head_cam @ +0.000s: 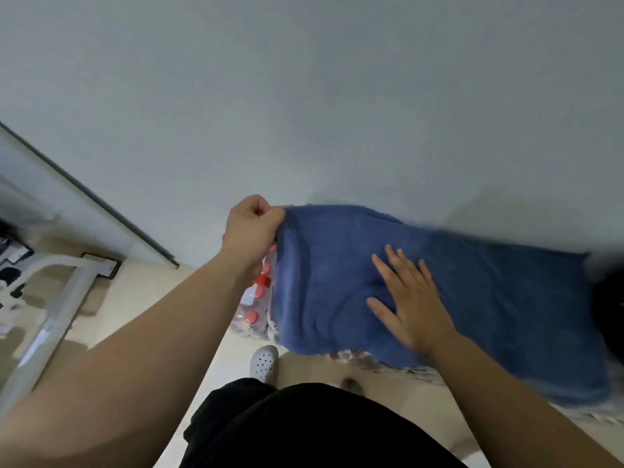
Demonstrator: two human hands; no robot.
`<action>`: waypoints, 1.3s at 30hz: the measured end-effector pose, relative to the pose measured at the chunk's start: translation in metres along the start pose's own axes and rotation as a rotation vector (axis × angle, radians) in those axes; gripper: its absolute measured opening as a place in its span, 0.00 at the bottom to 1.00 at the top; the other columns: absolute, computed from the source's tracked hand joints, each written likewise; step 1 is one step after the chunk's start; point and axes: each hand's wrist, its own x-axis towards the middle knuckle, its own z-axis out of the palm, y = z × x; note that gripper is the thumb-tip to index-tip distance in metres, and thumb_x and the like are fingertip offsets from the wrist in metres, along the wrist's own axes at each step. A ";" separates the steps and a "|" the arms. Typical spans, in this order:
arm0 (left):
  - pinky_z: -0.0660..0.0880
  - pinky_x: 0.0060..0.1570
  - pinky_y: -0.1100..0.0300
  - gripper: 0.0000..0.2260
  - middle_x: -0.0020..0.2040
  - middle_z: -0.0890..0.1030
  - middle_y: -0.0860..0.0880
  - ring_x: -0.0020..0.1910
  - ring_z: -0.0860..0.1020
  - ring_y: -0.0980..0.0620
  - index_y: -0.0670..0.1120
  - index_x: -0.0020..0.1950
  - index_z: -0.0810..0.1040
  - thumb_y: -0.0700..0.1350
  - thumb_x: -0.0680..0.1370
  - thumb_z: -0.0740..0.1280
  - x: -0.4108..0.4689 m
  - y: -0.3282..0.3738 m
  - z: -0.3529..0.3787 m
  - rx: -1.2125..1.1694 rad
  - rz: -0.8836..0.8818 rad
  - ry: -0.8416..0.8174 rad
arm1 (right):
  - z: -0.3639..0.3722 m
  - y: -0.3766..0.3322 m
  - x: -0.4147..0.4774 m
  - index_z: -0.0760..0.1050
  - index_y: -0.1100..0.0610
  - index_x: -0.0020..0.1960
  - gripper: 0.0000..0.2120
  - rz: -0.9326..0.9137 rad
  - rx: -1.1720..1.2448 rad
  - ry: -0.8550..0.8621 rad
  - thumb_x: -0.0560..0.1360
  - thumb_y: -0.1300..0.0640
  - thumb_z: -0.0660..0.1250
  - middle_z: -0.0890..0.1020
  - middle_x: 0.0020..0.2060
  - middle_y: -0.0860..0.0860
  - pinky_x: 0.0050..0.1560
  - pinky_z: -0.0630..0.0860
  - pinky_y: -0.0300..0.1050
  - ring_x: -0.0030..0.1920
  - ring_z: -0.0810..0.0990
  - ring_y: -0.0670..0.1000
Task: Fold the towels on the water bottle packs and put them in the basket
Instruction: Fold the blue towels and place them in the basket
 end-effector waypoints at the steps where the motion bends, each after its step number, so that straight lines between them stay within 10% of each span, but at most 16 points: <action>1: 0.67 0.36 0.52 0.06 0.34 0.77 0.37 0.36 0.79 0.51 0.44 0.33 0.69 0.39 0.67 0.65 0.010 0.004 -0.003 0.006 0.033 -0.041 | -0.001 -0.001 0.000 0.46 0.43 0.80 0.35 0.012 0.013 -0.001 0.78 0.30 0.43 0.48 0.81 0.48 0.79 0.43 0.57 0.80 0.44 0.48; 6: 0.73 0.32 0.55 0.03 0.32 0.76 0.47 0.33 0.72 0.48 0.39 0.38 0.76 0.38 0.71 0.68 0.054 -0.003 -0.018 0.281 -0.019 -0.073 | -0.017 -0.017 0.009 0.53 0.45 0.80 0.37 0.187 0.152 0.002 0.77 0.28 0.42 0.53 0.80 0.46 0.79 0.45 0.49 0.79 0.52 0.48; 11: 0.73 0.33 0.57 0.02 0.34 0.79 0.43 0.32 0.75 0.47 0.38 0.46 0.81 0.37 0.74 0.70 0.044 -0.012 -0.020 0.038 -0.352 -0.370 | -0.036 -0.061 0.038 0.68 0.53 0.74 0.29 0.322 0.165 0.169 0.81 0.38 0.51 0.68 0.73 0.53 0.73 0.62 0.51 0.72 0.65 0.56; 18: 0.72 0.38 0.56 0.23 0.41 0.83 0.47 0.39 0.79 0.46 0.50 0.69 0.72 0.40 0.74 0.65 0.022 -0.018 -0.010 0.641 0.590 -0.729 | -0.050 -0.122 0.075 0.77 0.53 0.59 0.17 0.434 0.451 0.350 0.79 0.42 0.63 0.79 0.48 0.48 0.50 0.75 0.45 0.48 0.77 0.48; 25: 0.75 0.39 0.49 0.23 0.48 0.81 0.44 0.43 0.79 0.41 0.49 0.69 0.71 0.42 0.74 0.63 0.019 -0.035 -0.007 0.771 0.790 -0.913 | -0.036 -0.125 0.086 0.83 0.55 0.42 0.18 0.597 0.433 0.317 0.73 0.40 0.70 0.85 0.38 0.50 0.43 0.79 0.49 0.41 0.82 0.49; 31: 0.67 0.35 0.56 0.16 0.39 0.73 0.55 0.37 0.71 0.51 0.49 0.55 0.73 0.43 0.70 0.72 0.013 -0.040 -0.020 0.717 0.773 -0.855 | -0.035 -0.121 0.093 0.65 0.55 0.26 0.24 0.683 0.387 0.297 0.77 0.49 0.66 0.70 0.22 0.49 0.29 0.62 0.46 0.26 0.68 0.49; 39: 0.72 0.38 0.57 0.07 0.35 0.79 0.50 0.36 0.77 0.51 0.45 0.39 0.76 0.44 0.73 0.71 0.017 -0.055 -0.051 0.601 0.351 -0.703 | -0.059 -0.138 0.123 0.80 0.63 0.43 0.17 0.831 1.299 0.548 0.70 0.48 0.68 0.84 0.40 0.61 0.51 0.80 0.67 0.48 0.84 0.63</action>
